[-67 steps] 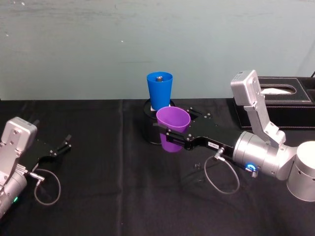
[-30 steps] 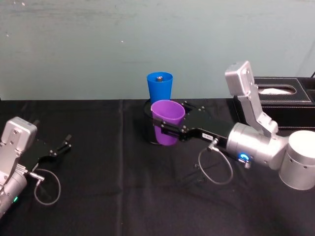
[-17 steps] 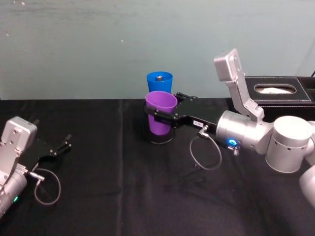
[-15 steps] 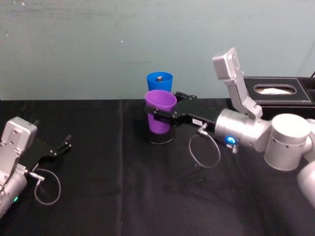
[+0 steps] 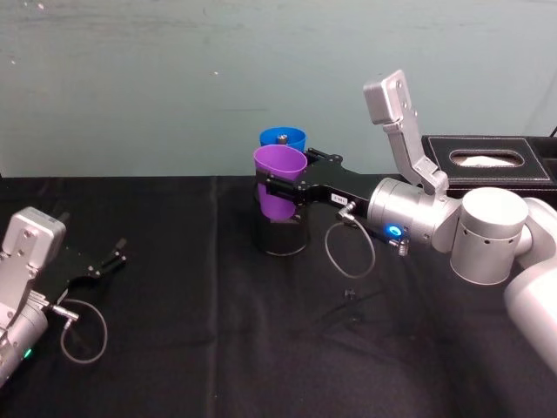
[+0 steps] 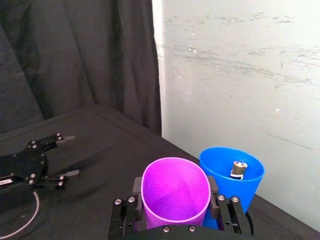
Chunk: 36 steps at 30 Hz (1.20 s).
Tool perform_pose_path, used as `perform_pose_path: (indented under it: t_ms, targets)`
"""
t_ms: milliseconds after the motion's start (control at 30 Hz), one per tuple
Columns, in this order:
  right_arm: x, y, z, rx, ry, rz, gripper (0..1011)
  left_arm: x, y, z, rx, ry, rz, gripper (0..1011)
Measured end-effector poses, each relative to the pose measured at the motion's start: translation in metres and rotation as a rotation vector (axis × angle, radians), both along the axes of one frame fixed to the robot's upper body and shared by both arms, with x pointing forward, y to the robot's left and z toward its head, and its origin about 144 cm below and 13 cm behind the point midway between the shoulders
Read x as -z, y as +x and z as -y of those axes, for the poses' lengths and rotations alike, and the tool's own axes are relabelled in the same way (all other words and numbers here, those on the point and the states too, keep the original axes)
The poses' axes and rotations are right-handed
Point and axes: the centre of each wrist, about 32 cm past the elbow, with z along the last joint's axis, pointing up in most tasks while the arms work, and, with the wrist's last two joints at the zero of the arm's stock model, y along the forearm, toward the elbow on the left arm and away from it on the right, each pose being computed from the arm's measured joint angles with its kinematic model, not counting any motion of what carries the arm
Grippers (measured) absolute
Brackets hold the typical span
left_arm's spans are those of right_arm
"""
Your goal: Pick up one cup with a gripper and tap it against the other cup.
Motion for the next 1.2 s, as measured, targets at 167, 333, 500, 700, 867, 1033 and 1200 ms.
perform_pose_path:
  t_ms: [167,333,500,700,867,1033,1200]
  targets:
    - [0.000,0.004,-0.002,0.012,-0.003,0.003,726,0.000,0.000,0.000,0.000,0.000,0.000,1000]
    - [0.000,0.008,-0.003,0.024,-0.007,0.007,726,0.000,0.000,0.000,0.000,0.000,0.000,1000]
    - [-0.001,0.013,-0.004,0.031,-0.007,0.012,726,0.000,0.000,0.000,0.000,0.000,0.000,1000]
    - [-0.004,0.016,-0.006,0.036,-0.004,0.019,726,0.000,0.000,0.000,0.000,0.000,0.000,1000]
    - [-0.005,0.018,-0.007,0.039,-0.001,0.021,726,0.000,0.000,0.000,0.000,0.000,0.000,1000]
    - [-0.006,0.019,-0.008,0.040,0.001,0.021,726,0.000,0.000,0.000,0.000,0.000,0.000,1000]
    - [-0.005,0.020,-0.008,0.039,0.002,0.017,726,0.000,0.000,0.000,0.000,0.000,0.000,1000]
